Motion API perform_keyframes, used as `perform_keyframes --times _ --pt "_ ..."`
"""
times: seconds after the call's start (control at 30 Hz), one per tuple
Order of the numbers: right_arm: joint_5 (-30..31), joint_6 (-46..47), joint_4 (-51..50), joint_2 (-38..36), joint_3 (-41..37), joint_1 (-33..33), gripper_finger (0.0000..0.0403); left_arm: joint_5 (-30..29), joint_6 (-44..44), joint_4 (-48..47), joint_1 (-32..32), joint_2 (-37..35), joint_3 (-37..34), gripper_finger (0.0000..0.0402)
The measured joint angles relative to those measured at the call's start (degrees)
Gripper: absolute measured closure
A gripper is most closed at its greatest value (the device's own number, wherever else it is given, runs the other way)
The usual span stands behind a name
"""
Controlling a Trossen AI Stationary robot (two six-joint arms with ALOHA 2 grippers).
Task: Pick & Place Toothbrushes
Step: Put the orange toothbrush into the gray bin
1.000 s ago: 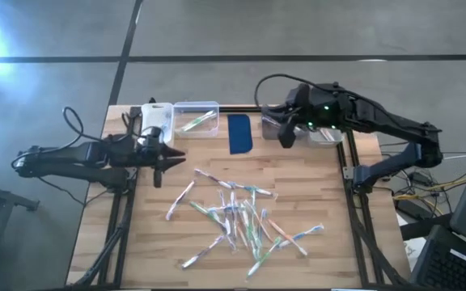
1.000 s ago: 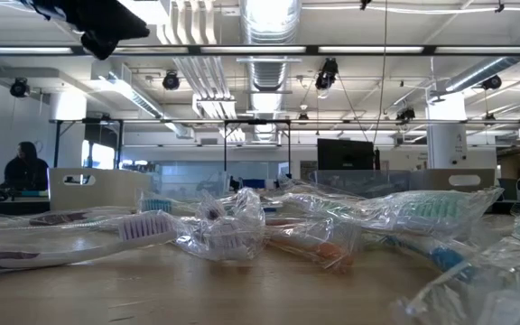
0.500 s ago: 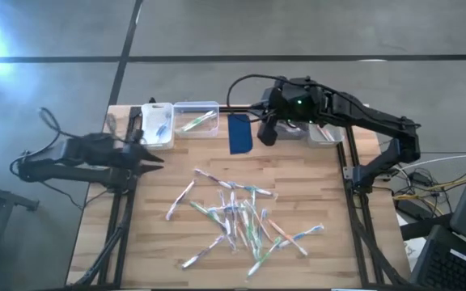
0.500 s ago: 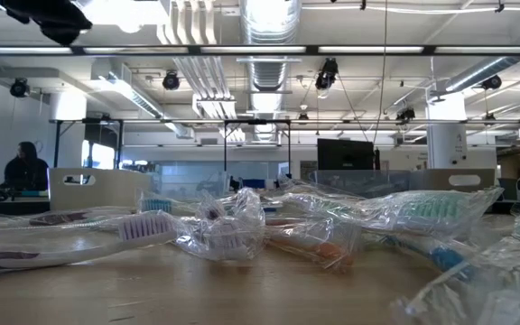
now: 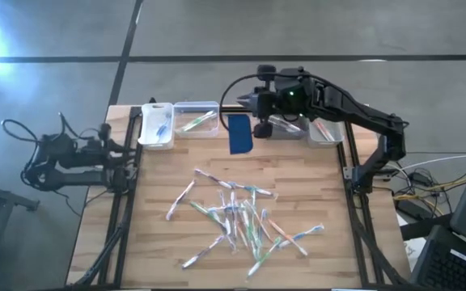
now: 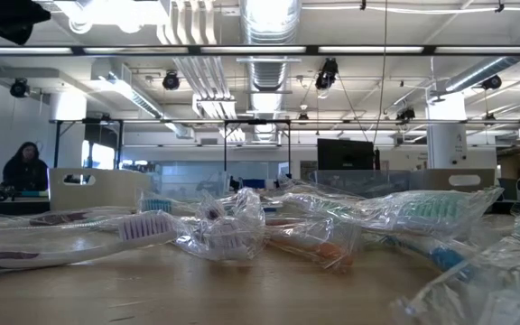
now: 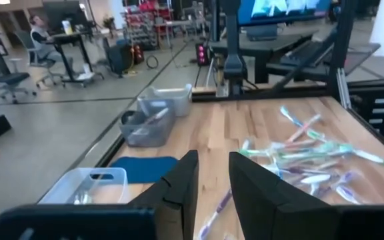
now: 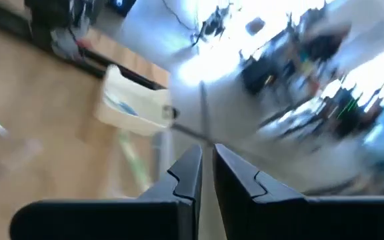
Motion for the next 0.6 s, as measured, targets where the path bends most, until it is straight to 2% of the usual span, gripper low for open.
perform_keyframes --times 0.1,0.2,0.43,0.6 --pt "0.0 -17.1 -0.1 2.3 3.0 0.0 0.0369 -0.2 -0.1 -1.9 0.0 -0.5 0.2 0.0312" --pt "0.0 -28.9 -0.1 4.4 5.8 0.0 0.0372 -0.4 0.4 -2.6 0.0 0.3 0.1 0.0312" --pt "0.1 -47.7 -3.6 7.5 9.8 0.2 0.0388 -0.4 0.5 -2.8 0.0 2.4 0.0 0.0312" --pt "0.5 -52.2 -19.4 7.4 9.9 1.7 0.0394 -0.4 0.5 -2.8 0.0 2.8 0.0 0.0312"
